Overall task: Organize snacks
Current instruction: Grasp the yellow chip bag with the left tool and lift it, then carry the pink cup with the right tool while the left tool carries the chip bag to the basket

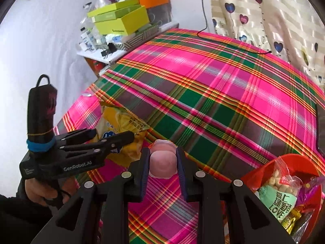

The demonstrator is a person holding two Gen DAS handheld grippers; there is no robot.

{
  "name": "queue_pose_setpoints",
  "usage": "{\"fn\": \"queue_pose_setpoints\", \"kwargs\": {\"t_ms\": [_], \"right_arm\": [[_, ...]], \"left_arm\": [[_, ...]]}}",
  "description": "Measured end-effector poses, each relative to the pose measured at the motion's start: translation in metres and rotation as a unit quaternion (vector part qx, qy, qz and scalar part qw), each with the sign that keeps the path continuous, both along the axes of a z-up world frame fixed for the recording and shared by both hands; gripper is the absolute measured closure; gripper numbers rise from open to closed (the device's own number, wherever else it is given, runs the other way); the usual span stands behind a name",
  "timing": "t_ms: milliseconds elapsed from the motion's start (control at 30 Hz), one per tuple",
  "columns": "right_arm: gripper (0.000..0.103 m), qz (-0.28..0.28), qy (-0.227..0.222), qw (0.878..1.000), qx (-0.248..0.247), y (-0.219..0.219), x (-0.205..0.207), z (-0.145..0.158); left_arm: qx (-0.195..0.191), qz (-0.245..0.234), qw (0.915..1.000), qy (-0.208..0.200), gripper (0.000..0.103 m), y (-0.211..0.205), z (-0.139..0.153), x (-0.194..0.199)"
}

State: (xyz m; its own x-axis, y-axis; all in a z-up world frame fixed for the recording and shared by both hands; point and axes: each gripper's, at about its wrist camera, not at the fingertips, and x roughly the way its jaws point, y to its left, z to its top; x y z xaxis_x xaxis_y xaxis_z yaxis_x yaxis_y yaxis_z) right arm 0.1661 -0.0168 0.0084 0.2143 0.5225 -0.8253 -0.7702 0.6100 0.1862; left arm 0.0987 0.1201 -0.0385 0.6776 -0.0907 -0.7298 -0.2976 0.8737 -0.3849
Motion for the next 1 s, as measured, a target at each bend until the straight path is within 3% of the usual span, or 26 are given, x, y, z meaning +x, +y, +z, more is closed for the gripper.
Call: {"fn": "queue_pose_setpoints", "kwargs": {"t_ms": [267, 1000], "right_arm": [[0.08, -0.028, -0.03, 0.999, 0.025, -0.02, -0.016, 0.014], [0.08, -0.092, -0.079, 0.989, 0.086, -0.103, -0.067, 0.058]], "left_arm": [[0.051, -0.008, 0.9983, -0.028, 0.051, -0.022, 0.028, -0.018], [0.099, -0.074, 0.9875, -0.098, 0.051, -0.1, 0.093, -0.047]]}}
